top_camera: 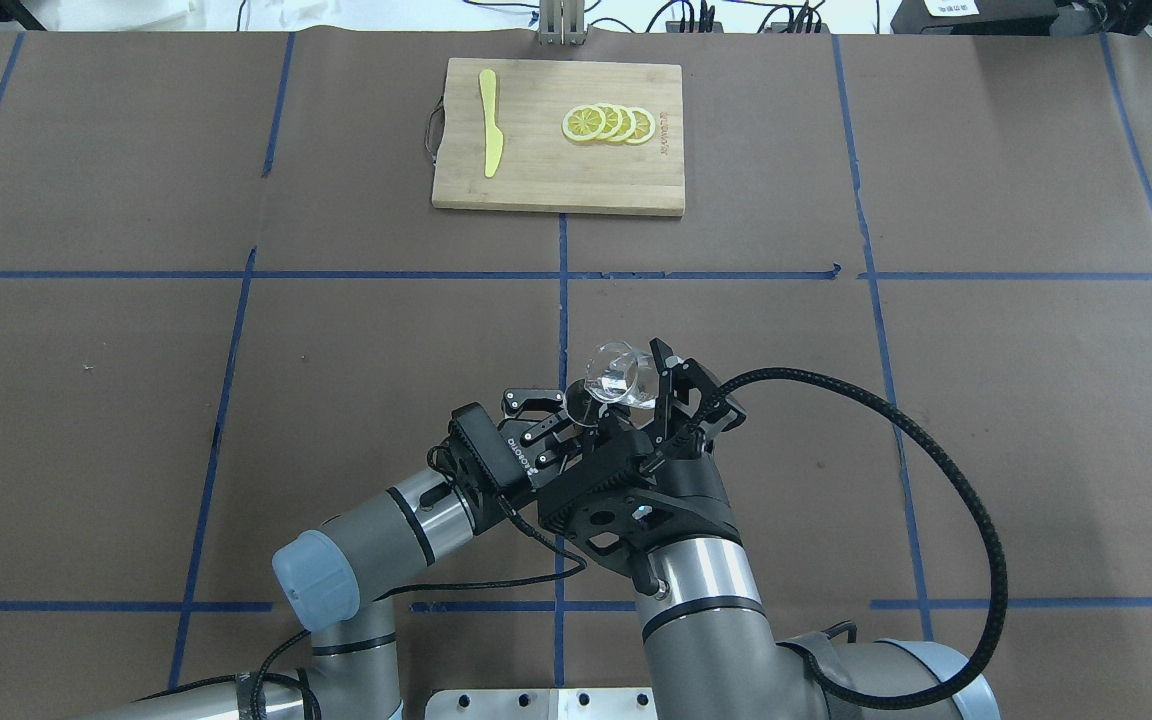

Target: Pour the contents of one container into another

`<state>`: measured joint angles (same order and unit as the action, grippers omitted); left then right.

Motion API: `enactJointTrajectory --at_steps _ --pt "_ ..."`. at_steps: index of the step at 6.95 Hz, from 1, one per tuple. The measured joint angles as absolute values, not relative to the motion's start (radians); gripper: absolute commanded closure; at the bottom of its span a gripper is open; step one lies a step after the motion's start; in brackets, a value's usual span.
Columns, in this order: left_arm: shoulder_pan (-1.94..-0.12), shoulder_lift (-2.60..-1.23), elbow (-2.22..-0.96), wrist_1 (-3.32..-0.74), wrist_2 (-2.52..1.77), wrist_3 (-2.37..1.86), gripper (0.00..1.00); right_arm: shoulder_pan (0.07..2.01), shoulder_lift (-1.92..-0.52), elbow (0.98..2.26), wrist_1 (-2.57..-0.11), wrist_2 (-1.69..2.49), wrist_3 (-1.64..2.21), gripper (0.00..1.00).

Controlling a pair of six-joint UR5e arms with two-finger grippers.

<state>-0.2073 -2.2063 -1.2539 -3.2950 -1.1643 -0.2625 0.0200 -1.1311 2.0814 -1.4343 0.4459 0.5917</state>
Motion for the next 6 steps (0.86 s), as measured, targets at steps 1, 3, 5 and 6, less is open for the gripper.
enactJointTrajectory --at_steps 1,3,5,6 --pt "-0.209 -2.202 -1.268 -3.295 -1.164 -0.263 1.00 0.022 -1.140 2.083 -1.390 0.446 0.637 1.00" --pt "-0.211 -2.196 -1.286 -3.295 -1.137 -0.266 1.00 0.027 -1.171 2.085 -1.317 0.446 0.757 1.00" --pt "-0.215 -2.184 -1.299 -3.290 -1.073 -0.270 1.00 0.035 -1.234 2.096 -1.207 0.446 0.835 1.00" --pt "-0.216 -2.170 -1.313 -3.288 -1.028 -0.273 1.00 0.047 -1.287 2.099 -1.137 0.446 0.858 1.00"
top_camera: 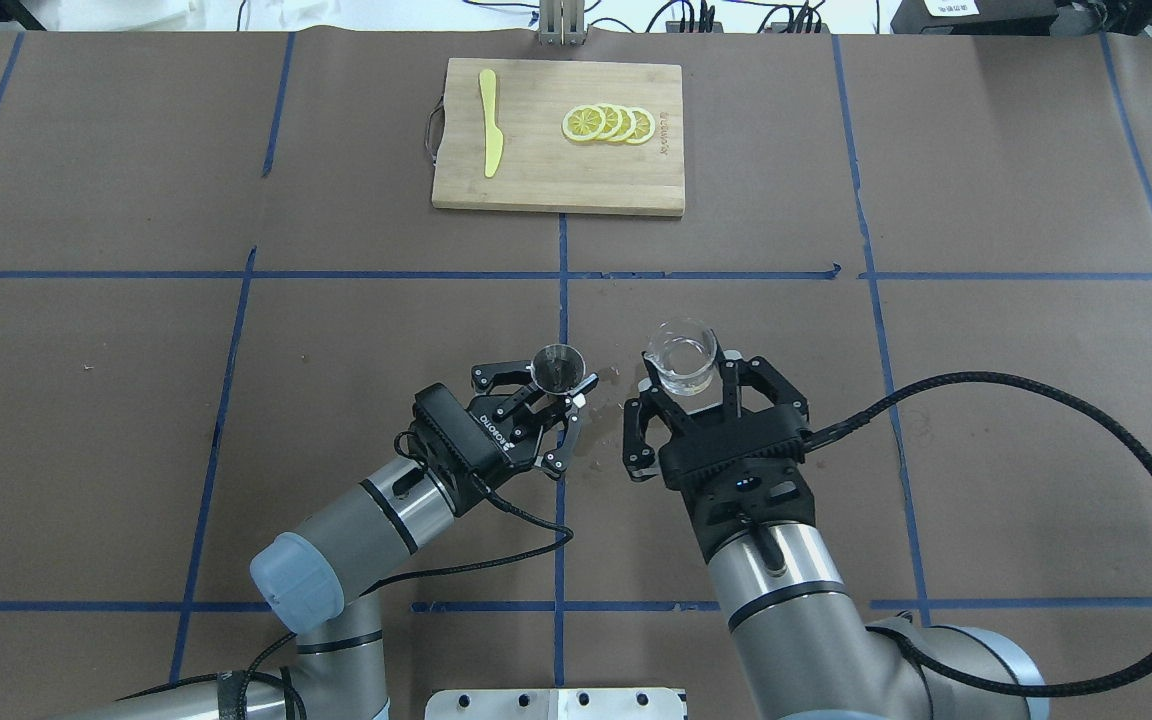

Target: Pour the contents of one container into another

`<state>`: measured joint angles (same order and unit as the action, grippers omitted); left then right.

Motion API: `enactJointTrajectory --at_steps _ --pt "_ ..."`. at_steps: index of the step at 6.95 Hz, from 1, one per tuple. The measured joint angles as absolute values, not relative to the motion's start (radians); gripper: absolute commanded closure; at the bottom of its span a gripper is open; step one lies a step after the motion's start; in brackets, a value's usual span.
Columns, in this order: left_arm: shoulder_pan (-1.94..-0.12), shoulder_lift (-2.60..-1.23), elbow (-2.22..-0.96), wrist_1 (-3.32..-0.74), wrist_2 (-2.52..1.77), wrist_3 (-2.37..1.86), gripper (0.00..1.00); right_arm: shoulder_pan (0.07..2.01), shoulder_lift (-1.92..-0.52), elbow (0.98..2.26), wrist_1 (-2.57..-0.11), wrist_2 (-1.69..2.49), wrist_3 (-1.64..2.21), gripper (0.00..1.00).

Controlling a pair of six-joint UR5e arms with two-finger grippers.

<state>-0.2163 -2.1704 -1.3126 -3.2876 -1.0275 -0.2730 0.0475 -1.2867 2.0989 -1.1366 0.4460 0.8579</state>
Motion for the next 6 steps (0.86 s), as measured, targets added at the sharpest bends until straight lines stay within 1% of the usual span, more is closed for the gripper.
enactJointTrajectory --at_steps 1,3,6 --pt "-0.219 -2.160 -1.330 -3.285 -0.981 -0.276 1.00 0.074 -1.344 2.099 -1.079 0.457 0.872 1.00" --pt "-0.229 -2.121 -1.356 -3.282 -0.860 -0.280 1.00 0.133 -1.406 2.097 -1.038 0.493 0.880 1.00" --pt "-0.278 -1.988 -1.368 -3.283 -0.739 -0.299 1.00 0.175 -1.447 2.092 -1.033 0.523 0.882 1.00"
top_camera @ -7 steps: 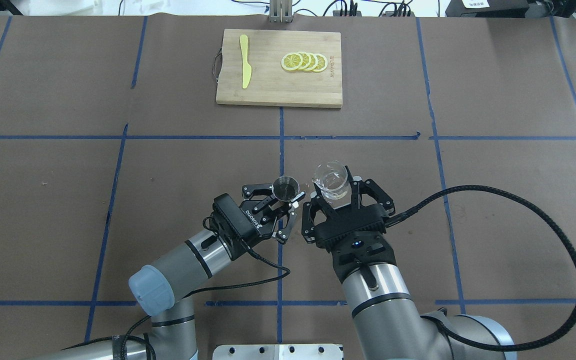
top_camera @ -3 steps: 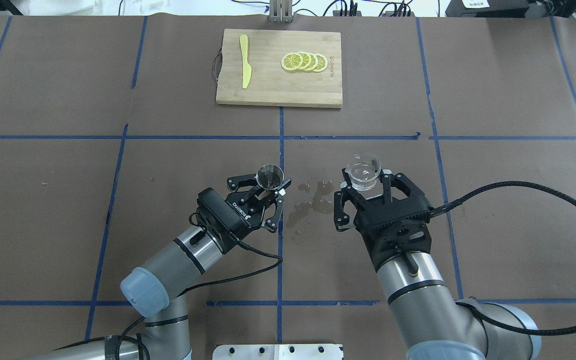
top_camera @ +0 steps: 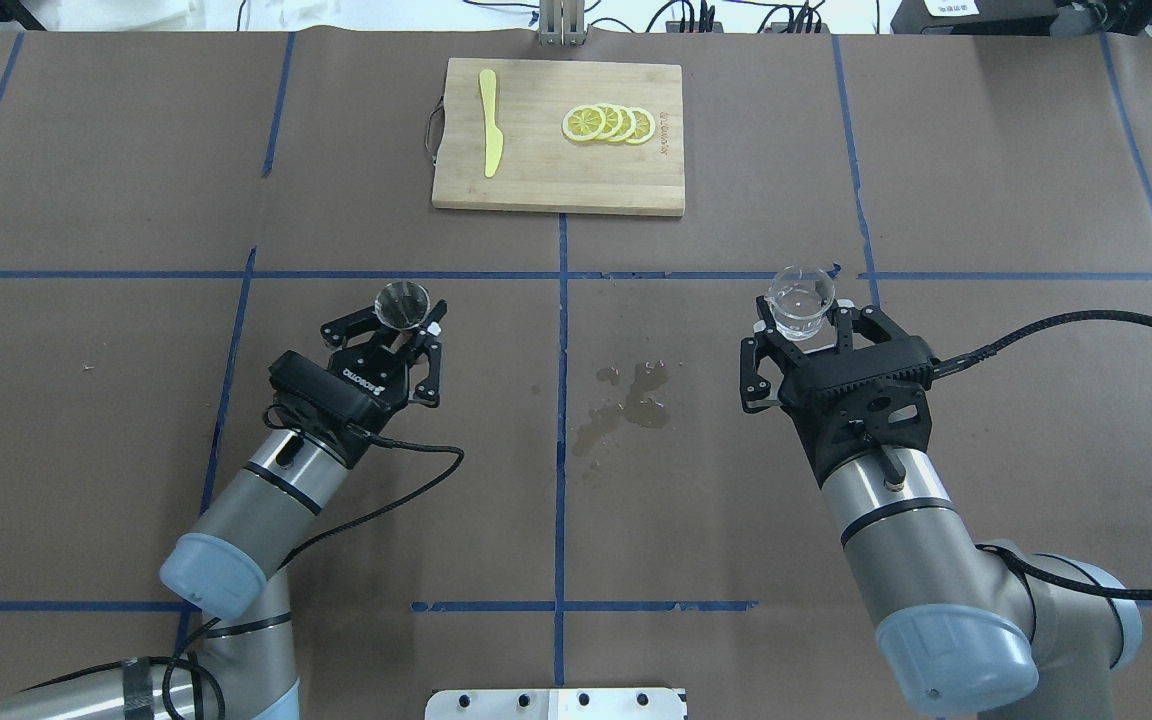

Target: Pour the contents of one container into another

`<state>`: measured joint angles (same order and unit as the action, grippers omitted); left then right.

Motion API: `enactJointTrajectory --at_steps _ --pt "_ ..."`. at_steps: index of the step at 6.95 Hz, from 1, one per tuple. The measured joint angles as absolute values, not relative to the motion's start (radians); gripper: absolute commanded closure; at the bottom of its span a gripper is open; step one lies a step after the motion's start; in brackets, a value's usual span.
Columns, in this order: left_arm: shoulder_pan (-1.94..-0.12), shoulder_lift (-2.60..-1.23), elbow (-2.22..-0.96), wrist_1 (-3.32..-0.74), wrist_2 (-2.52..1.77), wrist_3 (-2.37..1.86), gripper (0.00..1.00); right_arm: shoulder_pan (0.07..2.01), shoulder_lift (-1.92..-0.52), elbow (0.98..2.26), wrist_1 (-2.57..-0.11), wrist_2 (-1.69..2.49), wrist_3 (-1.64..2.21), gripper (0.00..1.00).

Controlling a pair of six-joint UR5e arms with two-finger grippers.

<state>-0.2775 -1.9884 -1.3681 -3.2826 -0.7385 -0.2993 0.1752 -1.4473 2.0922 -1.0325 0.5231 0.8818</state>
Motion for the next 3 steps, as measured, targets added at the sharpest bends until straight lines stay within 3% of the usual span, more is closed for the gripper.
enactJointTrajectory --at_steps 3 --pt "-0.389 -1.902 -1.375 -3.280 -0.738 -0.303 1.00 0.199 -1.461 2.074 -1.032 0.546 0.888 1.00"
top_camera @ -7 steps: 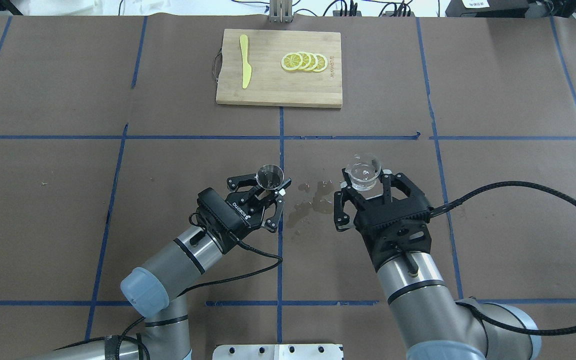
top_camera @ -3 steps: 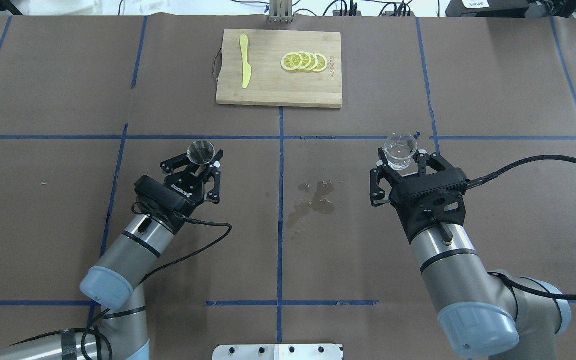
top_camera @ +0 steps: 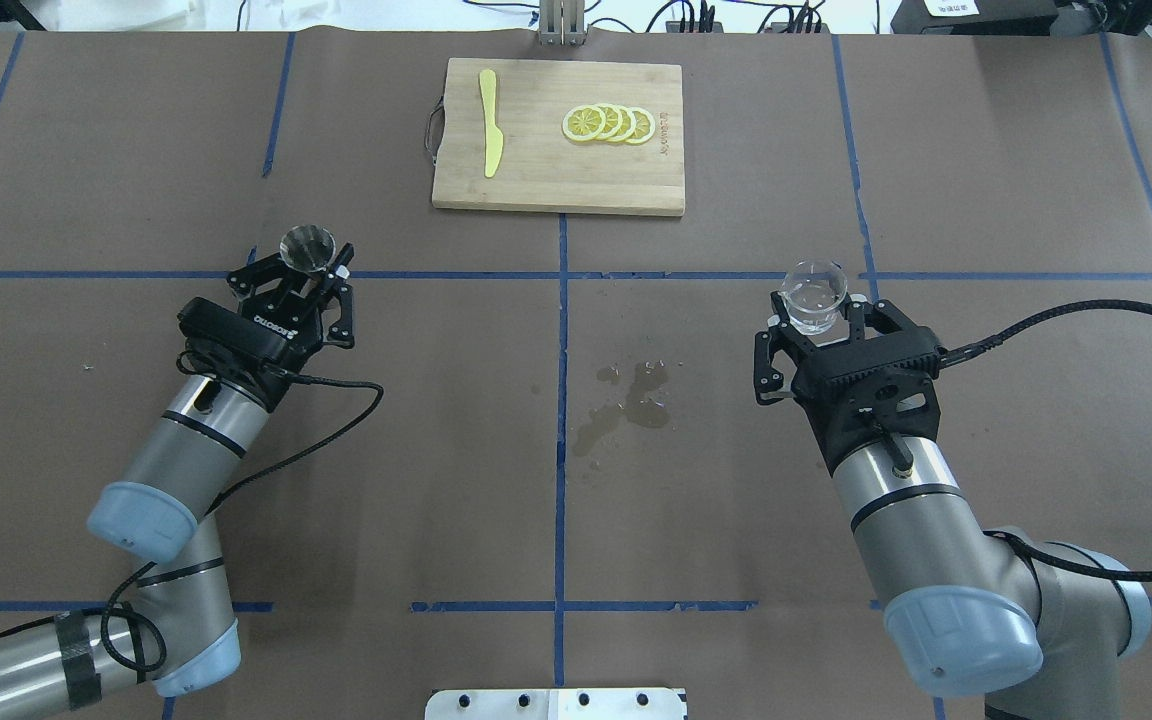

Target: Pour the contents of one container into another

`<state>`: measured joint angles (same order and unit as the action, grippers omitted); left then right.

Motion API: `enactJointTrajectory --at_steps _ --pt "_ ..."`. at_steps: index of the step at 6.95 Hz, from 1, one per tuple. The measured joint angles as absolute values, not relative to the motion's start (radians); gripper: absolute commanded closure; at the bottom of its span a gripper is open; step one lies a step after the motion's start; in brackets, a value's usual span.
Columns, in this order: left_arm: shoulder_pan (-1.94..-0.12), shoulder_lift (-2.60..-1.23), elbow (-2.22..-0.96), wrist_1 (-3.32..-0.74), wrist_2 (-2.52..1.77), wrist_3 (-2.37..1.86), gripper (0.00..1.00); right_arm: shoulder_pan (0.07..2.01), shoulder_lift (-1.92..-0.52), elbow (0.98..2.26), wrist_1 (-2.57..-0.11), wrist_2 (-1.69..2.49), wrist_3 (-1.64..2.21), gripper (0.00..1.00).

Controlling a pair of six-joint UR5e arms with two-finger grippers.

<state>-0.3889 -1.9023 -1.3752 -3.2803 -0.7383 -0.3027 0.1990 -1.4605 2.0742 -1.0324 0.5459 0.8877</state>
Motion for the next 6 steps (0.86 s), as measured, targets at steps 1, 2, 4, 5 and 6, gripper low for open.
enactJointTrajectory --at_steps 1,2,4,5,6 --pt "-0.413 -1.865 -1.391 -3.280 -0.746 -0.302 1.00 0.206 -1.461 2.065 -1.032 0.553 0.897 1.00" --pt "-0.435 -1.815 -1.415 -3.281 -0.758 -0.304 1.00 0.211 -1.462 2.055 -1.032 0.557 0.902 1.00" --pt "-0.464 -1.705 -1.445 -3.286 -0.769 -0.396 1.00 0.222 -1.462 2.035 -1.032 0.567 0.915 1.00" --pt "-0.476 -1.643 -1.448 -3.290 -0.767 -0.484 1.00 0.228 -1.463 2.025 -1.032 0.573 0.932 1.00" --pt "-0.484 -1.598 -1.447 -3.293 -0.761 -0.587 1.00 0.236 -1.466 2.013 -1.031 0.586 0.954 1.00"
